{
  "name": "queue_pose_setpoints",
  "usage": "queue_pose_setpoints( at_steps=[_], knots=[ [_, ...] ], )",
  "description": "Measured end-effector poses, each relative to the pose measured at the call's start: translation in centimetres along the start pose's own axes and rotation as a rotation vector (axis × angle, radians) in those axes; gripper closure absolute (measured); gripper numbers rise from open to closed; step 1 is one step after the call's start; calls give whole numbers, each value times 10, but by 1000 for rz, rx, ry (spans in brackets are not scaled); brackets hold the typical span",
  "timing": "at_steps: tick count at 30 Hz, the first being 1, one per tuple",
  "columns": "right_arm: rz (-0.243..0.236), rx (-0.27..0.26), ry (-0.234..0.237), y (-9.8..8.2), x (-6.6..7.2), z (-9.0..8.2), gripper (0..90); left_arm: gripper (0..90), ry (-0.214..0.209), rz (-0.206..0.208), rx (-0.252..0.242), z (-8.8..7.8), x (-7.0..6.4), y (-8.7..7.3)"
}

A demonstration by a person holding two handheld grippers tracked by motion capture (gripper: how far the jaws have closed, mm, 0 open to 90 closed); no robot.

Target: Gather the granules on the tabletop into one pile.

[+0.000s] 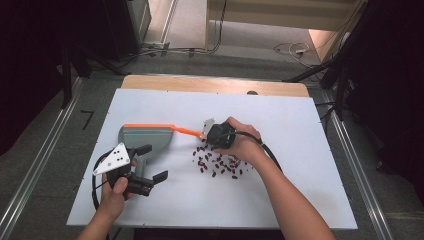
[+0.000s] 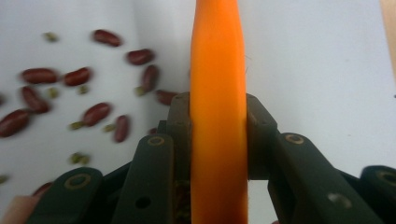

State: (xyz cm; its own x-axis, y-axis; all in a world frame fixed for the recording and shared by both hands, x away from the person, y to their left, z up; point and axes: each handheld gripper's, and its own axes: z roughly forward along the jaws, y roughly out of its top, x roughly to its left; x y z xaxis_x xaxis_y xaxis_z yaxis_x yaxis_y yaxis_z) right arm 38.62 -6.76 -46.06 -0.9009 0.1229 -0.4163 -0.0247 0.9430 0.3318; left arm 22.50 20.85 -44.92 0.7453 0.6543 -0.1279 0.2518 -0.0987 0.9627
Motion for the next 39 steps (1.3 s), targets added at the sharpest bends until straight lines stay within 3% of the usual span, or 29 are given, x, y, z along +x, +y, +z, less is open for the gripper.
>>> queue_pose_setpoints(
  at_steps=[6,15,18,19,24,30,32,36,39],
  knots=[
    [-69,-4,30,-6,24,-13,679,0,4,-12,-1,-1,2,-1],
    [-147,-20,52,-16,46,-27,678,0,1,-3,6,1,1,-1],
    [-163,-25,43,-18,48,-29,678,0,3,-1,5,1,0,-1],
    [-147,-18,60,-19,49,-30,677,0,3,-2,5,2,0,-2],
    [-149,-36,19,-18,43,-34,680,0,11,-3,6,1,1,-2],
    [-54,-60,-49,-7,24,-49,686,0,16,-7,8,1,2,-2],
    [-6,-68,-50,-1,19,-58,686,0,19,-5,12,1,3,-2],
    [143,-134,22,15,9,-71,686,0,23,-9,5,0,3,-2],
    [242,-118,76,28,14,-73,685,0,22,-9,3,-1,4,-2]
  ],
)
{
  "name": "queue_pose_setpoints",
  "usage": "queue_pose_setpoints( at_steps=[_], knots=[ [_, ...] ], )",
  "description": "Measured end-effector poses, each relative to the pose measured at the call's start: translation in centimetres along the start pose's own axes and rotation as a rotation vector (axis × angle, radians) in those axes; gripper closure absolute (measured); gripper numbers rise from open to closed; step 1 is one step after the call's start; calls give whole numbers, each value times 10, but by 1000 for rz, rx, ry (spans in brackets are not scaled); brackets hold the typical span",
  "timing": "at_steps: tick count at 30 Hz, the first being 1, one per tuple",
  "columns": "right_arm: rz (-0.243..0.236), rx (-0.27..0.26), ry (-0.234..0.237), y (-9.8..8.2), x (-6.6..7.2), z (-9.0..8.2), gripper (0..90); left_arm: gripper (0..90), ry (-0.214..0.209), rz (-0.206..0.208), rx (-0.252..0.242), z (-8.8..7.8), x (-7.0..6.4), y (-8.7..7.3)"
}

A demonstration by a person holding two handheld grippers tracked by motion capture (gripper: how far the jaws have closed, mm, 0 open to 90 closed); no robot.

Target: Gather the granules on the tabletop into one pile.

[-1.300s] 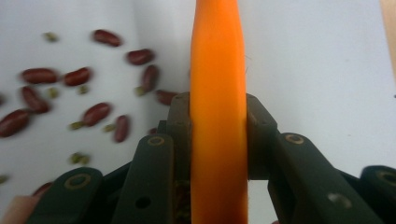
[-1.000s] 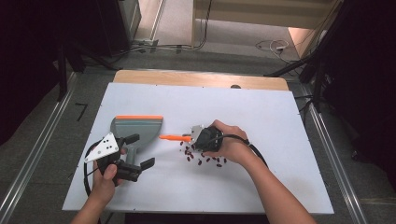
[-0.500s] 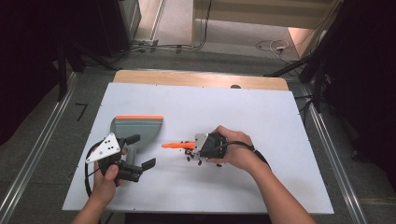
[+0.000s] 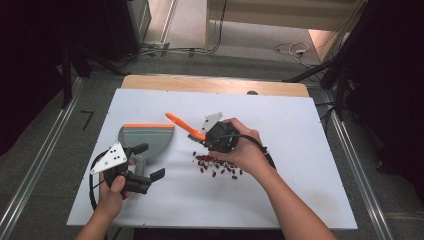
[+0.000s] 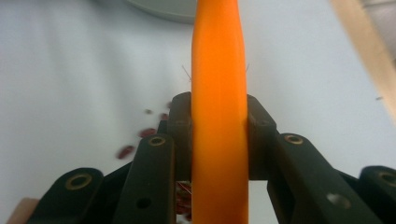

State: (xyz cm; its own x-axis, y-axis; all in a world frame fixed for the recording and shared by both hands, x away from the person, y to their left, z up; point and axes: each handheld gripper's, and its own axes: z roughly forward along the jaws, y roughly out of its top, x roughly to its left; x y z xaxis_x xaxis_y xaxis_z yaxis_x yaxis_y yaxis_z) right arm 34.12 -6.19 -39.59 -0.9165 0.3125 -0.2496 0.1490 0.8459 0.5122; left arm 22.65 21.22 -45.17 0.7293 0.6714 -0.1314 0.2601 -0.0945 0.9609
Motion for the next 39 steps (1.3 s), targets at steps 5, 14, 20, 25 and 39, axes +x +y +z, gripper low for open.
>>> queue_pose_setpoints(
  at_steps=[5,14,20,25,39],
  knots=[
    [220,7,184,8,9,13,686,0,-1,1,-1,-1,0,0],
    [531,106,350,3,16,50,686,0,0,3,2,0,0,0],
    [723,99,343,-17,-5,69,687,0,0,5,5,1,0,-1],
    [788,106,329,-35,-16,69,684,0,-2,6,8,1,0,-1],
    [899,86,280,-83,-36,51,679,0,-3,5,11,2,-1,-1]
  ],
)
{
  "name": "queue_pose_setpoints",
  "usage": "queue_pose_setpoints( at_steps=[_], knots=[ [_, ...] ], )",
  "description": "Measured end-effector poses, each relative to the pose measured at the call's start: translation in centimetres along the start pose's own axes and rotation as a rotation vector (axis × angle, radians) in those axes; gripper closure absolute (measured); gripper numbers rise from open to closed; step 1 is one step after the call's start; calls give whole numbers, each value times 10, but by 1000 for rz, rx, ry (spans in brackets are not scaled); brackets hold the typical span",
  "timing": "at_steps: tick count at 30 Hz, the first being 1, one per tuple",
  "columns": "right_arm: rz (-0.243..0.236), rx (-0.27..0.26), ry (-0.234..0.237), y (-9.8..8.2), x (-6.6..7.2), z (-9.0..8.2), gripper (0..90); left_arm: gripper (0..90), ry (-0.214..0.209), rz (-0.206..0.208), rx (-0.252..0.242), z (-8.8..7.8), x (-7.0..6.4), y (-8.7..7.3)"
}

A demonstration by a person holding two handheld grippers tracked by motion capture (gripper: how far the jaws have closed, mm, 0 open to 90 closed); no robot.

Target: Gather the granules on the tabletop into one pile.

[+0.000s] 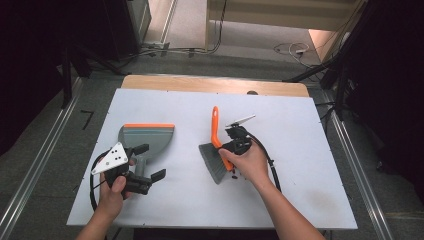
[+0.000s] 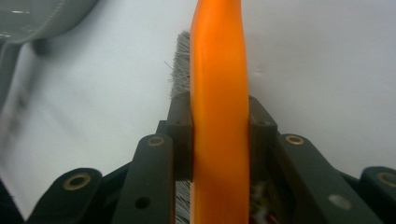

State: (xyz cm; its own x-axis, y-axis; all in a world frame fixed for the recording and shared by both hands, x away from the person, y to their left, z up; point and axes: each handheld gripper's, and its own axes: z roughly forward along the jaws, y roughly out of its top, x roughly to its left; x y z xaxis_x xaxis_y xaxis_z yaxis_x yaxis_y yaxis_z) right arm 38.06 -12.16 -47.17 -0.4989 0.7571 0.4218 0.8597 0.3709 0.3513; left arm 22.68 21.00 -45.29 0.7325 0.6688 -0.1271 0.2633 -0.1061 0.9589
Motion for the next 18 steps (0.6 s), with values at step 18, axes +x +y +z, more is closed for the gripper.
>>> queue_pose_setpoints(
  at_steps=[18],
  knots=[
    [73,-48,-21,-15,-40,-26,676,0,-1,3,12,2,0,-1]
  ],
)
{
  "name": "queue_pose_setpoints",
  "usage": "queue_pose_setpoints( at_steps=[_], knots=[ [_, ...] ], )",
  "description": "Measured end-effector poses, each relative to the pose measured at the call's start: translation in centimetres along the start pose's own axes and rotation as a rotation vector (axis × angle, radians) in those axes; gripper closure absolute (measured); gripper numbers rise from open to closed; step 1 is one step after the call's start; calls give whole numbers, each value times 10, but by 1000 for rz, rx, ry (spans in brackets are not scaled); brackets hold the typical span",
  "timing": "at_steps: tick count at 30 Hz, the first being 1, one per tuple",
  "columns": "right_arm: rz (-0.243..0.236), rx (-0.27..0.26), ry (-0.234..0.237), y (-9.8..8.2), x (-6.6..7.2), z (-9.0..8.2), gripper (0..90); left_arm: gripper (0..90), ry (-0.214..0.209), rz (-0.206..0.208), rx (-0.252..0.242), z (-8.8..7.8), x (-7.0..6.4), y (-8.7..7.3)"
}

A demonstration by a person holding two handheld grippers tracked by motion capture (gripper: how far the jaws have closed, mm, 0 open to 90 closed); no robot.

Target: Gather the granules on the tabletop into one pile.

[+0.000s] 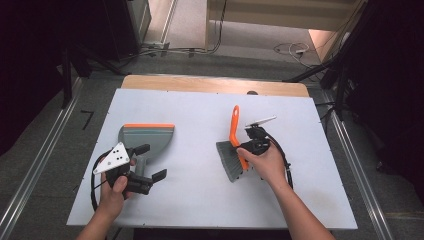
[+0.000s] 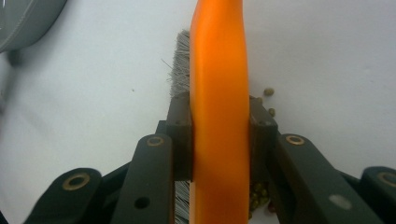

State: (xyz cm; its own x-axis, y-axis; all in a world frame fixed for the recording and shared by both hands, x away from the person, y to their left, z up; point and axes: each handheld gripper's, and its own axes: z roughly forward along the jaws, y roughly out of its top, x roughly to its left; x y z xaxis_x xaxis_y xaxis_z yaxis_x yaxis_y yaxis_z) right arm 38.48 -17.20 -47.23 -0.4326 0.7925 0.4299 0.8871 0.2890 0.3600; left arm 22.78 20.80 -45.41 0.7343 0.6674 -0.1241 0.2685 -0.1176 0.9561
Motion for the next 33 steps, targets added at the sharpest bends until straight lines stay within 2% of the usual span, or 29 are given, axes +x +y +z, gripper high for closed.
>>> queue_pose_setpoints(
  at_steps=[11,13,15,16,17,19,20,21,24,26,29,33],
  knots=[
    [23,-15,-5,0,-15,-10,677,0,0,0,3,1,0,0],
    [34,-21,32,1,-15,-12,679,0,0,-1,2,1,0,0],
    [23,-40,69,2,-14,-15,683,0,0,-2,2,2,0,0],
    [-6,-46,95,5,-11,-20,685,0,0,0,3,2,0,0],
    [-6,-46,95,5,-11,-20,685,0,-1,0,3,3,0,0],
    [-53,-55,127,8,-7,-31,685,0,-2,-1,7,3,0,-1],
    [-101,-54,135,10,-3,-37,684,0,-1,-1,10,4,0,-1],
    [-171,-45,129,12,2,-44,684,0,-2,-2,8,4,0,-1],
    [-349,-13,24,12,18,-62,684,0,-2,-4,6,5,0,-1],
    [-432,23,3,10,24,-71,684,0,-1,-3,6,4,0,-1],
    [-578,72,2,-3,30,-74,684,0,2,-5,3,3,0,0],
    [-743,170,4,-26,36,-66,684,0,2,-5,4,4,0,0]
  ],
)
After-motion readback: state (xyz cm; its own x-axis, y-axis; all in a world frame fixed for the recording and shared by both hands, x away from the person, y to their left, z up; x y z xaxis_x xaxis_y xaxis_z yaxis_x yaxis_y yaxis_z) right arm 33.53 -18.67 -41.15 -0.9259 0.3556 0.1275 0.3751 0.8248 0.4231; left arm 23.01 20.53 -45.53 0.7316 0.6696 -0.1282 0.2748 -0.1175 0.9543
